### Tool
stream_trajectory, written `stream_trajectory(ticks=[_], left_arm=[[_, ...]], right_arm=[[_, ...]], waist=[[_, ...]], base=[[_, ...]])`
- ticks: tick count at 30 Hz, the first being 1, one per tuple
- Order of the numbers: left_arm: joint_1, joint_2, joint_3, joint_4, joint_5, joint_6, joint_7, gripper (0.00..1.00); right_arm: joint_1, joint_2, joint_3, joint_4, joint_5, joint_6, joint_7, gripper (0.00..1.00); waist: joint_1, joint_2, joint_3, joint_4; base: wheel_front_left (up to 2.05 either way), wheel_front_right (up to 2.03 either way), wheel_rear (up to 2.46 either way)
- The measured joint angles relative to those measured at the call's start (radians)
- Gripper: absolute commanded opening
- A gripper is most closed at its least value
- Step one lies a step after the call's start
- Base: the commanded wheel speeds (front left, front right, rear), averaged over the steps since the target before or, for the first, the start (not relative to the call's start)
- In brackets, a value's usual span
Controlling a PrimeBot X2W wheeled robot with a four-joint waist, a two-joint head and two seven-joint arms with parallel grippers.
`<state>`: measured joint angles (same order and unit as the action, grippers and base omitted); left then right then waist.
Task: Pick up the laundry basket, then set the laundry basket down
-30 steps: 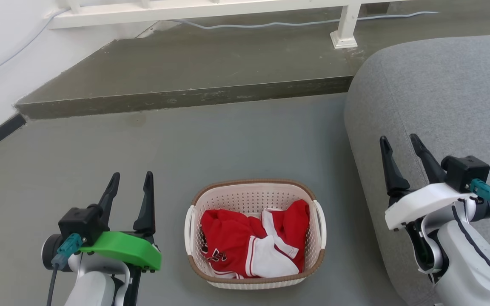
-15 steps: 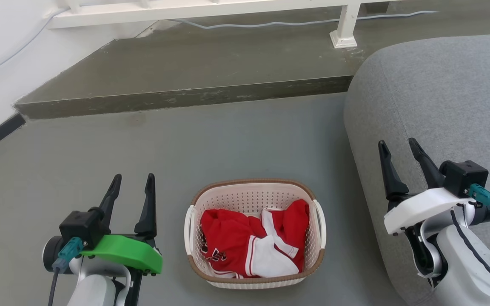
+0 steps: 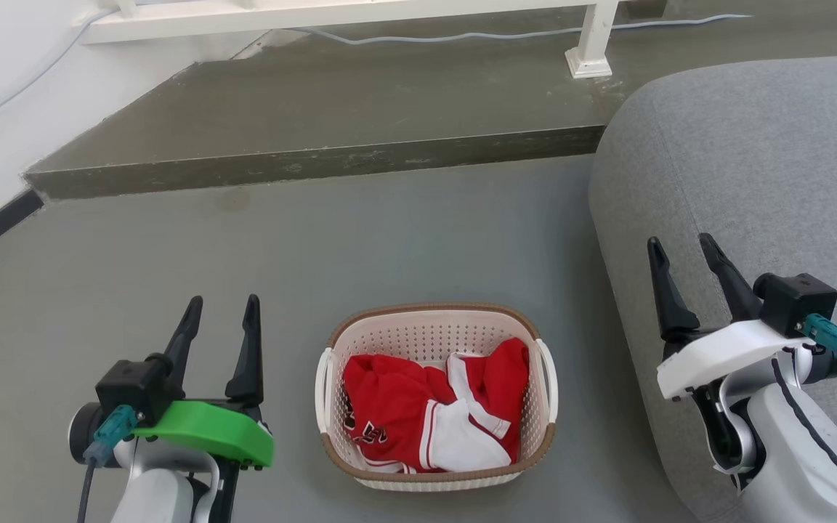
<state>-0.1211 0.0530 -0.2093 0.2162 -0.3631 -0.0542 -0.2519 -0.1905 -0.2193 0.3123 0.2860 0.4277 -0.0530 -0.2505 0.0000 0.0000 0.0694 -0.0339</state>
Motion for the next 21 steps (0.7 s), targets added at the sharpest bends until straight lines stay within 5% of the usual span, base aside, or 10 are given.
stream_trajectory(ticks=[1, 2, 21], left_arm=[[0.0, 0.0, 0.0, 0.0, 0.001, -0.002, 0.0, 1.0], [0.0, 0.0, 0.0, 0.0, 0.001, -0.008, 0.0, 0.0], [0.031, -0.01, 0.014, 0.058, -0.123, -0.01, 0.033, 0.0]], right_arm=[[0.0, 0.0, -0.002, 0.0, -0.002, 0.0, 0.0, 1.0], [0.0, 0.001, -0.003, 0.0, -0.005, 0.0, 0.0, 0.0], [0.059, 0.041, -0.037, 0.046, 0.12, 0.017, 0.033, 0.0]], waist=[[0.0, 0.0, 0.0, 0.0], [0.0, 0.0, 0.0, 0.0], [0.0, 0.0, -0.008, 0.004]], base=[[0.0, 0.0, 0.0], [0.0, 0.0, 0.0], [0.0, 0.0, 0.0]])
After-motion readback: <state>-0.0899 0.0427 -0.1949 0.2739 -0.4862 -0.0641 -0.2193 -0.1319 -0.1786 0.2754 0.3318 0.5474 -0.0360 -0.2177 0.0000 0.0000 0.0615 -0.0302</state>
